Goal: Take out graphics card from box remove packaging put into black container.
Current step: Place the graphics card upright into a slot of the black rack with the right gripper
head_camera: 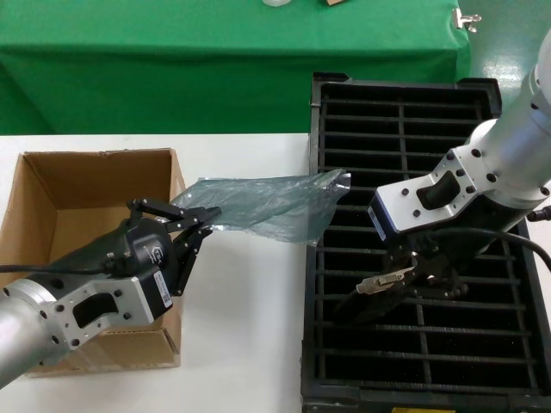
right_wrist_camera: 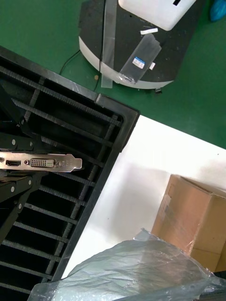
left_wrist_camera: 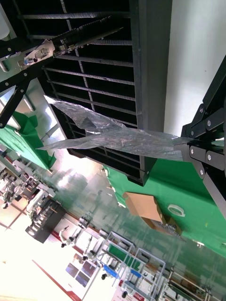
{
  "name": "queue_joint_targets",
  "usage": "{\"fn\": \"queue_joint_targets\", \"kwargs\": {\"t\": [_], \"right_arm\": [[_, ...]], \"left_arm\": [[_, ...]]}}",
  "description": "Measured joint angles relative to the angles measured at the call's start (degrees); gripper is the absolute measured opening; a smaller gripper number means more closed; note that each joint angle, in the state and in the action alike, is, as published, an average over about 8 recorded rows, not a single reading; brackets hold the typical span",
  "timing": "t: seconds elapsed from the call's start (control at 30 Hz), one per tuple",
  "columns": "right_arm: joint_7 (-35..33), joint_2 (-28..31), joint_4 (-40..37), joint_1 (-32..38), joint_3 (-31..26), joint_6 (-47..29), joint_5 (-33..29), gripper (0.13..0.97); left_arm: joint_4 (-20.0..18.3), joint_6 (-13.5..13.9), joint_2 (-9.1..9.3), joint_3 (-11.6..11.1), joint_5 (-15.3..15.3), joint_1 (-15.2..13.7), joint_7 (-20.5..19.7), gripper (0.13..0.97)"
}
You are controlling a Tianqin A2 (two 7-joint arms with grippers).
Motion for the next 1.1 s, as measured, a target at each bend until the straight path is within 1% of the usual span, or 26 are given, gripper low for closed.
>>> {"fn": "queue_joint_targets", "kwargs": {"t": [0.47, 0.73, 1.1], "right_arm": [[1.4, 0.6, 0.8, 0.2, 0.0, 0.0, 0.8, 0.207], [2.1, 1.0, 1.2, 0.8, 0.0, 0.0, 1.6, 0.188], [3.8, 1.8, 1.8, 1.8, 0.0, 0.0, 2.7, 0.188]], "left_arm": [[0.0, 0.0, 0.0, 0.0, 0.0, 0.0, 0.0, 0.139], [0.0, 0.0, 0.0, 0.0, 0.0, 0.0, 0.0, 0.139], [0.0, 0.0, 0.0, 0.0, 0.0, 0.0, 0.0, 0.139]]}}
